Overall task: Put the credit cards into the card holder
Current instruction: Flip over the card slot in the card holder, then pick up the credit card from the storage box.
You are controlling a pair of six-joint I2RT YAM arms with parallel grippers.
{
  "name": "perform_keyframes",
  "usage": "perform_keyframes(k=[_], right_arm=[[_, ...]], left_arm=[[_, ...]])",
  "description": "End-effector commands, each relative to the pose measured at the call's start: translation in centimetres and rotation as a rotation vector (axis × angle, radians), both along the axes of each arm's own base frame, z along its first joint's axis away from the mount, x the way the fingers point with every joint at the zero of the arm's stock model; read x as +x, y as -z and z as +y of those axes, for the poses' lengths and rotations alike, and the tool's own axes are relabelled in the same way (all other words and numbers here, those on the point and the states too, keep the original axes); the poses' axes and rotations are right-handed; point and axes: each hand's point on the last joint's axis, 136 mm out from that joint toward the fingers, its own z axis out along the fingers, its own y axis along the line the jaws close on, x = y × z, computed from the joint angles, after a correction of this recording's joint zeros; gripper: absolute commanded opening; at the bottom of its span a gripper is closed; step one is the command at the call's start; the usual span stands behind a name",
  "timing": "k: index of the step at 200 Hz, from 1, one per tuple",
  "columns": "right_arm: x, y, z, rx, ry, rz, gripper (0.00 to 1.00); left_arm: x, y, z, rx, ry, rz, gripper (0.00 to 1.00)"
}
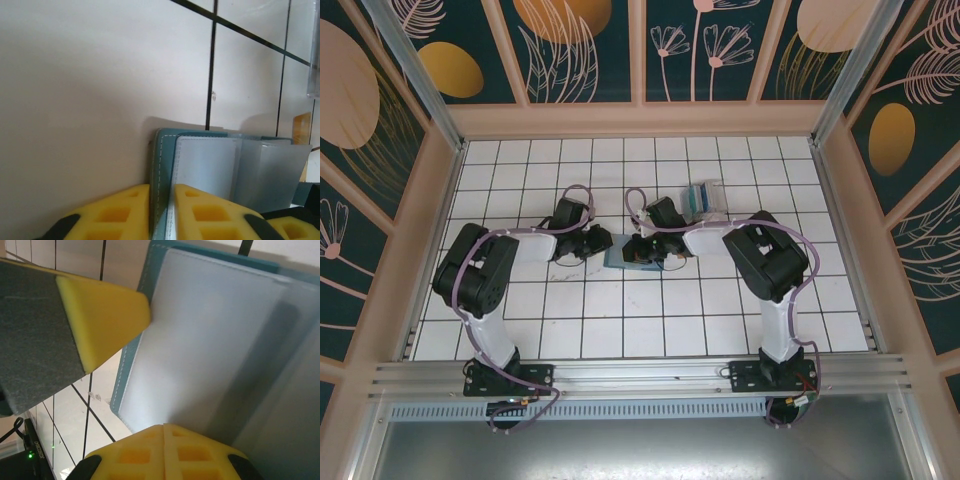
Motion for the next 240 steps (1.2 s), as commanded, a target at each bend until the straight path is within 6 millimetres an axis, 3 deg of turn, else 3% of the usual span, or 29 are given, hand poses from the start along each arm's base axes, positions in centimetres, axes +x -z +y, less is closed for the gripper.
perform_keyframes(k=[1,29,54,75,114,157,179,203,215,218,240], right_arm=[[-0.6,1.1,-0.1,0.003,-0.026,0.005,0.07],[-0.6,0.9,0.0,0.021,-0.035,-0.003,0.07],[-0.3,0.3,-0.1,0.027,-0.030,-0.025,0.08],[0.7,-2.1,-0.5,0.019,0.006,-0.090,0.15],[3.3,-6.4,-3.1,-0.109,0.107,-0.252,0.35],[7.8,-9.4,-10.1,-0.293,0.294,-0.349,0.45],[11.2,-10.7,-16.7,-0.388,0.456,-0.384,0.51],[13.8,-12.0,-21.6,-0.455,0.575,-0.432,0.57],[14.9,-12.3,-23.4,-0.497,0.605,-0.450,0.59],[15.2,-12.4,-23.7,-0.505,0.607,-0.454,0.59],[16.8,-11.8,-24.8,-0.546,0.605,-0.432,0.60]], left_arm=[[-2.0,2.3,-1.8,-0.020,0.089,0.046,0.19],[-2.2,1.1,-2.2,-0.055,0.109,0.023,0.17],[-2.3,1.1,-1.9,-0.041,0.102,0.028,0.00],[-2.4,0.9,-1.2,-0.025,0.067,0.015,0.00],[-2.7,0.4,-0.7,-0.030,0.021,0.011,0.00],[-2.7,0.2,-0.3,-0.039,-0.017,0.011,0.00],[-2.7,-0.3,-0.1,-0.059,-0.055,0.007,0.00],[-3.2,-0.6,0.1,-0.088,-0.077,0.000,0.00],[-3.4,-0.1,0.5,-0.072,-0.086,0.006,0.00],[-3.2,-1.0,0.4,-0.082,-0.085,-0.017,0.00],[-3.4,-1.1,0.2,-0.100,-0.086,-0.010,0.00]])
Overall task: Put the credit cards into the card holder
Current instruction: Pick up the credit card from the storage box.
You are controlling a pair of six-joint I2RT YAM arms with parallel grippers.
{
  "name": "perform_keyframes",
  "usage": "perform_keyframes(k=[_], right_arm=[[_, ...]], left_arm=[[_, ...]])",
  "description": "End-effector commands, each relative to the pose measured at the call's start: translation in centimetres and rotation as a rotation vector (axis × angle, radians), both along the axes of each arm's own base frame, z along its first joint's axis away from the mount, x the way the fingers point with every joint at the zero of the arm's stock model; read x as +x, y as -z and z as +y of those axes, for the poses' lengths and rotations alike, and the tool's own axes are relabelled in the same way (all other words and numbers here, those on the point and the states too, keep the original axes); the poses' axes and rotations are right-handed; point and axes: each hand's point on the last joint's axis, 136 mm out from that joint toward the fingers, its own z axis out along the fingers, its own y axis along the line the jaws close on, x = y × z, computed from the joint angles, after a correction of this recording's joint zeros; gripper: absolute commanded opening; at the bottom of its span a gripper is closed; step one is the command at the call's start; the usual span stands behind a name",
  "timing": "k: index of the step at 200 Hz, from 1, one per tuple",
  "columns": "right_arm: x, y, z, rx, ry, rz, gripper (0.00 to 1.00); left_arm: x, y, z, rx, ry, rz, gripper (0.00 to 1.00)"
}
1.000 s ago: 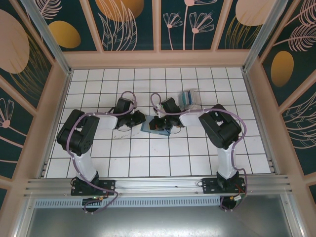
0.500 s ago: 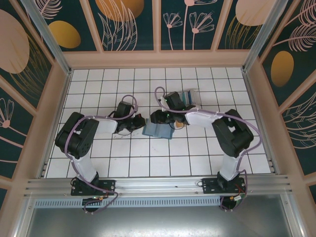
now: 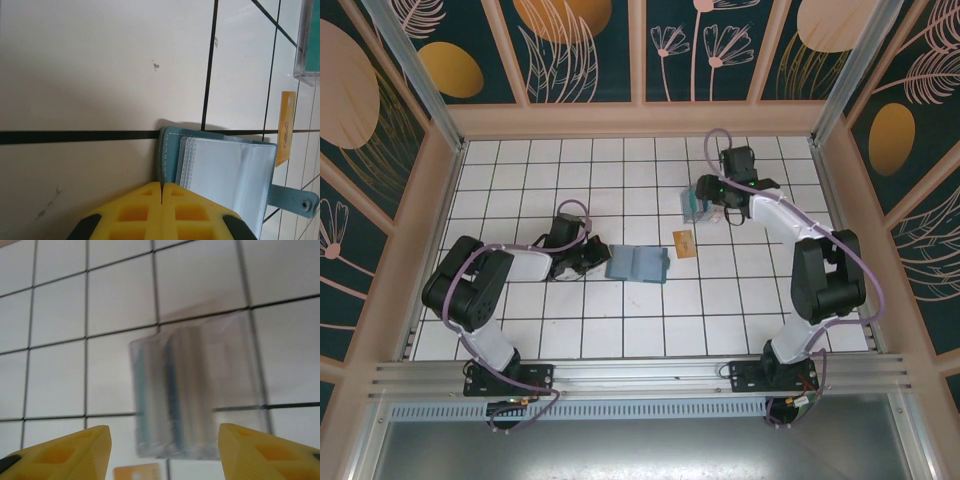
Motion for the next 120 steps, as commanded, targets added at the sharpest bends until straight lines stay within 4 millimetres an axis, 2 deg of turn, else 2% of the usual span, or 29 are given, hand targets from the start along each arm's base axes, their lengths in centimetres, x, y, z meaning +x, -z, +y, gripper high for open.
perform_keyframes(k=[1,30,49,82,120], right_arm=[[1.6,-0.4,-1.3,-0.088,0.006,0.002,0.60],[3.0,0.9,-1.6,-0.082,0.014,0.038,0.60],[3.4,2.1,-0.6,-0.033,-0.028,0.075,0.61],[3.5,4.1,-0.6,-0.010,-0.041,0.123,0.64],[2.9,4.9,1.1,0.082,-0.110,0.156,0.63]], left_arm=[[0.2,-0.8,-0.1,-0.024,-0.025,-0.021,0.00],[0.5,-0.8,-0.2,-0.042,-0.036,-0.020,0.00],[0.5,-0.9,-0.3,-0.047,-0.036,-0.023,0.00],[0.5,-0.8,-0.2,-0.035,-0.034,-0.017,0.00],[0.7,-0.9,-0.2,-0.033,-0.037,-0.021,0.00]])
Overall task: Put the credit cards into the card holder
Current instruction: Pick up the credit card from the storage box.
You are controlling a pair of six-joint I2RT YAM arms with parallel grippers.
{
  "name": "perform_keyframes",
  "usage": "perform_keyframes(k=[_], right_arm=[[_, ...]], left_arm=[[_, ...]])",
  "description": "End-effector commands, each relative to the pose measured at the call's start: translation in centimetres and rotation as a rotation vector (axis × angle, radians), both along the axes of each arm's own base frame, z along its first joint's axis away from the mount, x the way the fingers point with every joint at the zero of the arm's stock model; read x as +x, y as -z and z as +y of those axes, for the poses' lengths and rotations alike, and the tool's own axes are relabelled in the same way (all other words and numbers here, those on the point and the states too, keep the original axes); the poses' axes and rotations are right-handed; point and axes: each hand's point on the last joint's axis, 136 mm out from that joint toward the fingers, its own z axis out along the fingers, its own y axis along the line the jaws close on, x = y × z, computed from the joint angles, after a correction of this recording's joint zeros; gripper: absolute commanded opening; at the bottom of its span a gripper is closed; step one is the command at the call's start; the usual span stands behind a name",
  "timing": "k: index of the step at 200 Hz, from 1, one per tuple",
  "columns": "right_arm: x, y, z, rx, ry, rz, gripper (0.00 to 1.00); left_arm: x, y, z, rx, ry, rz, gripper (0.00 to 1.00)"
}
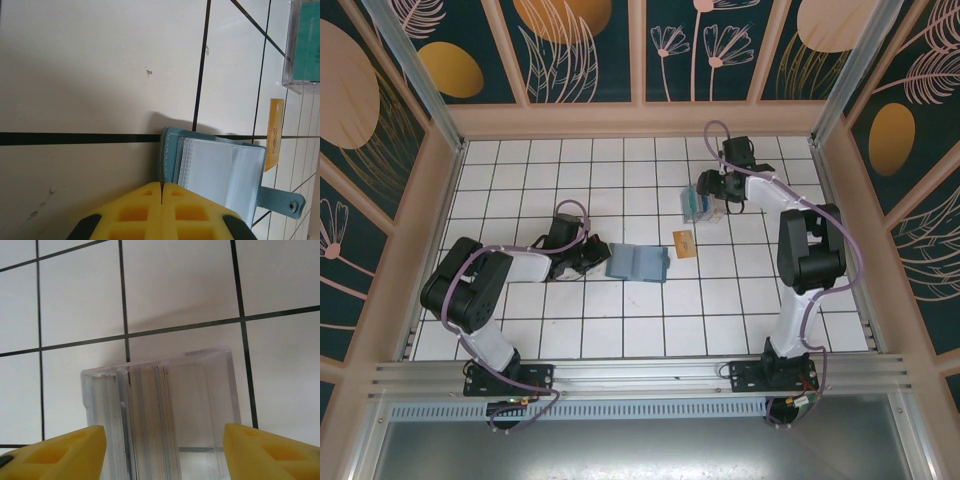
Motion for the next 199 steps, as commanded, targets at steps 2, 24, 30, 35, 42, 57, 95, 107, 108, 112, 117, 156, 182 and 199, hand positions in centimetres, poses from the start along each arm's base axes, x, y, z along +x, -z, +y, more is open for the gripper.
perform_keyframes(k=[2,24,30,35,42,57,95,107,108,112,117,156,182,199], right_arm=[[-0.5,0.3,1.6,0.077,-0.064,0.033,0.63],[-0.7,1.6,2.0,0.093,-0.083,0.068,0.60],[-0.8,1.8,2.1,0.099,-0.085,0.077,0.59],[-0.8,2.1,2.1,0.100,-0.086,0.083,0.59],[-0.8,2.2,2.3,0.108,-0.089,0.087,0.58],[-0.8,2.2,2.7,0.124,-0.102,0.091,0.57],[-0.9,0.7,3.6,0.170,-0.142,0.067,0.50],[-1.0,0.2,3.8,0.182,-0.157,0.059,0.47],[-1.0,0.2,3.8,0.184,-0.157,0.057,0.47],[-1.0,0.0,3.9,0.189,-0.162,0.052,0.46],[-1.1,-0.2,4.0,0.194,-0.164,0.047,0.45],[-1.1,-1.4,3.9,0.203,-0.169,0.014,0.43],[-1.1,-1.7,3.8,0.213,-0.165,0.002,0.42],[-1.1,-1.9,3.7,0.212,-0.164,-0.003,0.39]], left_arm=[[0.4,-0.5,-0.1,-0.004,-0.009,-0.017,0.00],[0.5,-0.5,0.0,0.001,-0.016,-0.020,0.00],[0.5,-0.5,-0.1,0.000,-0.013,-0.019,0.00],[0.5,-0.6,-0.1,-0.002,-0.011,-0.019,0.00],[0.5,-0.6,-0.2,-0.006,-0.008,-0.018,0.00],[0.4,-0.5,-0.1,-0.004,-0.008,-0.016,0.00],[0.6,-0.7,-0.2,-0.006,-0.006,-0.020,0.00],[0.7,-0.8,-0.2,-0.003,-0.011,-0.023,0.00],[0.8,-0.8,-0.2,-0.003,-0.011,-0.025,0.00],[0.8,-0.8,-0.2,-0.004,-0.010,-0.025,0.00],[0.6,0.1,-0.2,0.003,-0.008,-0.001,0.00],[0.6,-0.1,-0.3,-0.002,-0.005,-0.002,0.00],[0.5,-0.1,-0.3,-0.009,-0.005,0.000,0.00],[0.5,-0.1,-0.2,-0.006,-0.008,-0.001,0.00]])
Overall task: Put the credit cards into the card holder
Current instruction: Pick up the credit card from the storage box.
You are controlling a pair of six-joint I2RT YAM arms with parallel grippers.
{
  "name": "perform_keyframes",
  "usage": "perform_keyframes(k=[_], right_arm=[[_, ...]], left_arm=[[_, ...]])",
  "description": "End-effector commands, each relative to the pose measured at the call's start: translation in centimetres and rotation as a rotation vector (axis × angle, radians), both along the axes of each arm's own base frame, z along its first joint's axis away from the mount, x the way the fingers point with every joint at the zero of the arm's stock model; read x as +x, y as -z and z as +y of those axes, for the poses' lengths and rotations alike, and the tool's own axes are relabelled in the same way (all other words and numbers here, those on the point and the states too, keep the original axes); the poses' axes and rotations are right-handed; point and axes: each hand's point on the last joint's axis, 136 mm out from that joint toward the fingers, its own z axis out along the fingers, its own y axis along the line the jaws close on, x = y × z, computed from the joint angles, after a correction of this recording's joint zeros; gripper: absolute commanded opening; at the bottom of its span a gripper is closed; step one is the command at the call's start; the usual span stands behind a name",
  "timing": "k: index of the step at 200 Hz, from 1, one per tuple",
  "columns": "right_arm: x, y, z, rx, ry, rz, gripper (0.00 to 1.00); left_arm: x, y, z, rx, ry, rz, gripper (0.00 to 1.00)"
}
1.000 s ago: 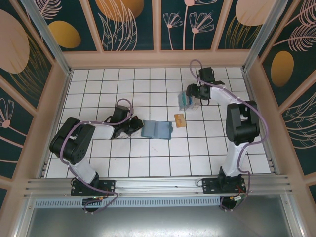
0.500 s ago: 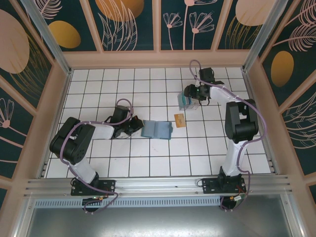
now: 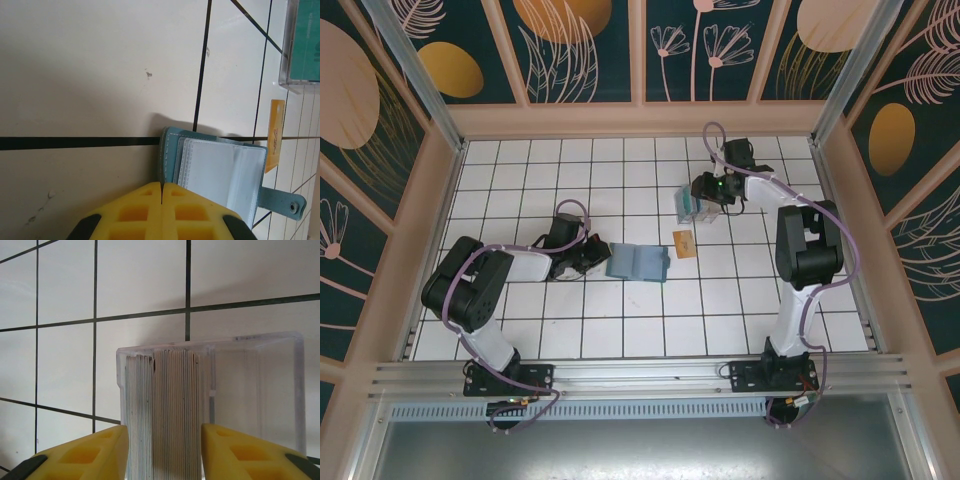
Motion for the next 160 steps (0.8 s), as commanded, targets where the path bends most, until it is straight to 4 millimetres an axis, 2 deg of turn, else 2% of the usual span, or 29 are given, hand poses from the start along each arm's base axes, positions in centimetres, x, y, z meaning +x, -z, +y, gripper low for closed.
perform_keyframes(k=[1,35,72,117,160], right_arm=[[-0.2,-2.6,0.5,0.037,-0.032,-0.060,0.39],[-0.2,-3.0,0.2,0.035,-0.023,-0.073,0.25],[-0.3,-3.1,-0.1,0.023,-0.015,-0.080,0.20],[-0.3,-3.1,-0.3,0.014,-0.010,-0.081,0.04],[-0.2,-3.4,-1.0,-0.021,0.010,-0.100,0.00]], left_arm=[[0.3,-0.1,-0.2,-0.007,-0.008,-0.002,0.00],[0.2,-0.2,-0.1,-0.007,-0.011,-0.003,0.00],[0.2,-0.2,-0.1,-0.005,-0.007,-0.002,0.00],[0.2,-0.2,-0.2,-0.008,-0.005,-0.002,0.00],[0.0,0.0,-0.1,-0.002,-0.004,0.001,0.00]])
